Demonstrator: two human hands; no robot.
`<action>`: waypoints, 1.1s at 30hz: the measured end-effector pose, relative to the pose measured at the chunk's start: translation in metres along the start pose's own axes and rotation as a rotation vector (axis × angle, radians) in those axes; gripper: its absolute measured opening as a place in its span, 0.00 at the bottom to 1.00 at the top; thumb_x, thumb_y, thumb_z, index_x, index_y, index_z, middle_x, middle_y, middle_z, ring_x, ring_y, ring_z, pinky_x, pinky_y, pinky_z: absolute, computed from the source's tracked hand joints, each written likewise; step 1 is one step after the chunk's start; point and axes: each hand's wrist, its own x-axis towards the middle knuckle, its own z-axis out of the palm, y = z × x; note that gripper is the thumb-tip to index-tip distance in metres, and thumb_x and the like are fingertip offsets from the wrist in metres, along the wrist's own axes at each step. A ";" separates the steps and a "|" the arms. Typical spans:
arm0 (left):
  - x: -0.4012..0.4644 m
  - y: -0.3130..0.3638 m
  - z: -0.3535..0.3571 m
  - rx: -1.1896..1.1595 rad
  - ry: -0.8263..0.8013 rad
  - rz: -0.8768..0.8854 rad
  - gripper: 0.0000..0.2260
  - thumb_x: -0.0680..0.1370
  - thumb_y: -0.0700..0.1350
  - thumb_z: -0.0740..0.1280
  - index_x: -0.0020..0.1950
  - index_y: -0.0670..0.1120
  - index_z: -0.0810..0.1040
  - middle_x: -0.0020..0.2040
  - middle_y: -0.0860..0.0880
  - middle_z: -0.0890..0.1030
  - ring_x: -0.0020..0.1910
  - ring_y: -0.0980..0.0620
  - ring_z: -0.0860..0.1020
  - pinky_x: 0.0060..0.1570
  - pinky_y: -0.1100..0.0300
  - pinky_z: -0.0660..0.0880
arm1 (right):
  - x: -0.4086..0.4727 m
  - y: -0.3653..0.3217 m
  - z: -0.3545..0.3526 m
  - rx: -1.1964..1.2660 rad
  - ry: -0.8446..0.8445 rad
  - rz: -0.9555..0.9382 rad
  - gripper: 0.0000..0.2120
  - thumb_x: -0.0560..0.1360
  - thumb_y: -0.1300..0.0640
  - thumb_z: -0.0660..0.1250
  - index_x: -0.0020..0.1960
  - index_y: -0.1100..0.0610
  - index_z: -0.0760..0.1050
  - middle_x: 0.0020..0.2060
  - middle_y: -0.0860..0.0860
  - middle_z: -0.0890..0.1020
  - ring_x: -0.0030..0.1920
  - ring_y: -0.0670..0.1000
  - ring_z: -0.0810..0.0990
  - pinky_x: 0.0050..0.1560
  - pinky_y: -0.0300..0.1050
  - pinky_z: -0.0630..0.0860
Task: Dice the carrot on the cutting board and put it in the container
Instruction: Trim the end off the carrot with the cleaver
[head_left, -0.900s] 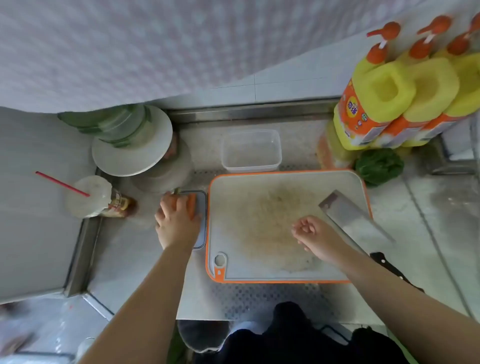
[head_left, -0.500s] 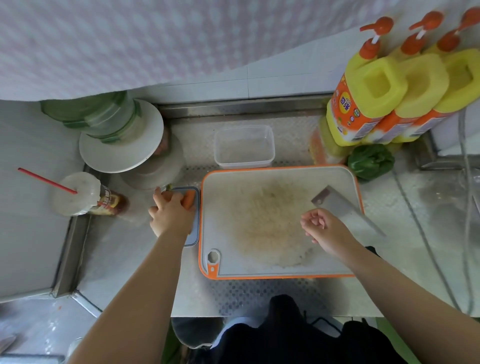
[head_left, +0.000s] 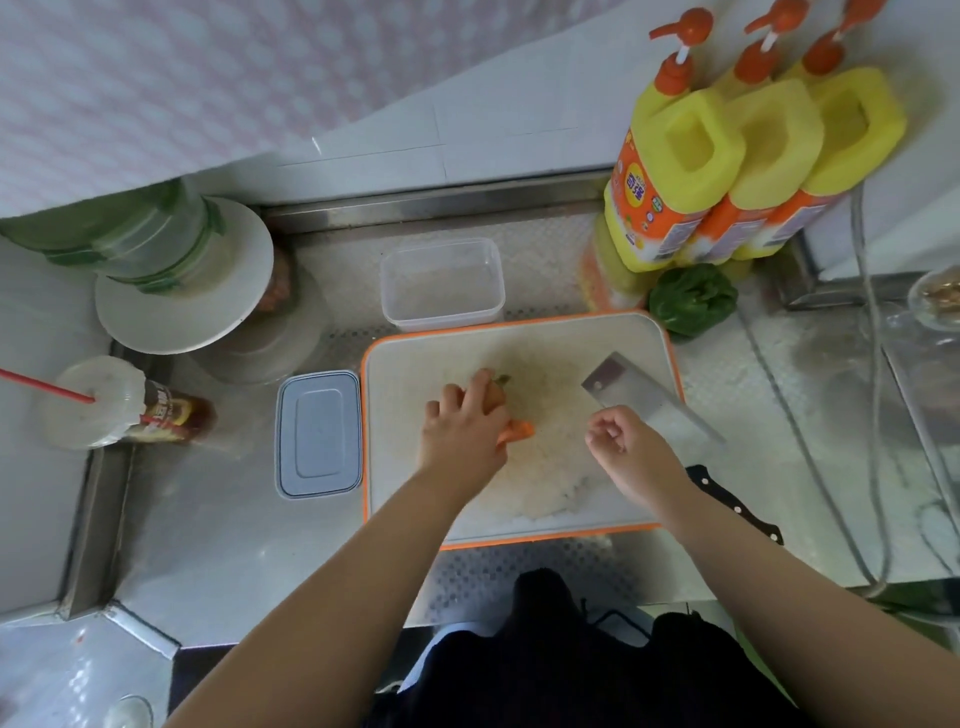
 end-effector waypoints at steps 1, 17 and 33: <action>0.001 0.007 0.003 0.026 -0.013 0.032 0.13 0.61 0.52 0.78 0.42 0.55 0.82 0.65 0.45 0.74 0.46 0.39 0.75 0.38 0.50 0.73 | -0.002 0.003 -0.003 -0.034 0.063 -0.008 0.08 0.78 0.54 0.64 0.56 0.53 0.73 0.48 0.45 0.77 0.48 0.44 0.76 0.44 0.36 0.70; -0.020 -0.021 -0.010 -0.454 0.112 -0.342 0.33 0.78 0.40 0.66 0.78 0.59 0.56 0.74 0.51 0.61 0.66 0.42 0.69 0.61 0.43 0.71 | 0.012 -0.020 0.042 -0.561 -0.015 -0.642 0.24 0.67 0.54 0.76 0.61 0.55 0.76 0.52 0.51 0.79 0.52 0.56 0.79 0.47 0.49 0.78; -0.045 -0.001 0.027 -0.487 0.110 -0.020 0.29 0.71 0.36 0.73 0.69 0.48 0.68 0.66 0.47 0.76 0.62 0.47 0.70 0.62 0.47 0.72 | 0.062 -0.024 0.017 -0.546 0.144 -0.368 0.17 0.73 0.52 0.70 0.60 0.55 0.74 0.54 0.54 0.78 0.56 0.59 0.74 0.55 0.53 0.70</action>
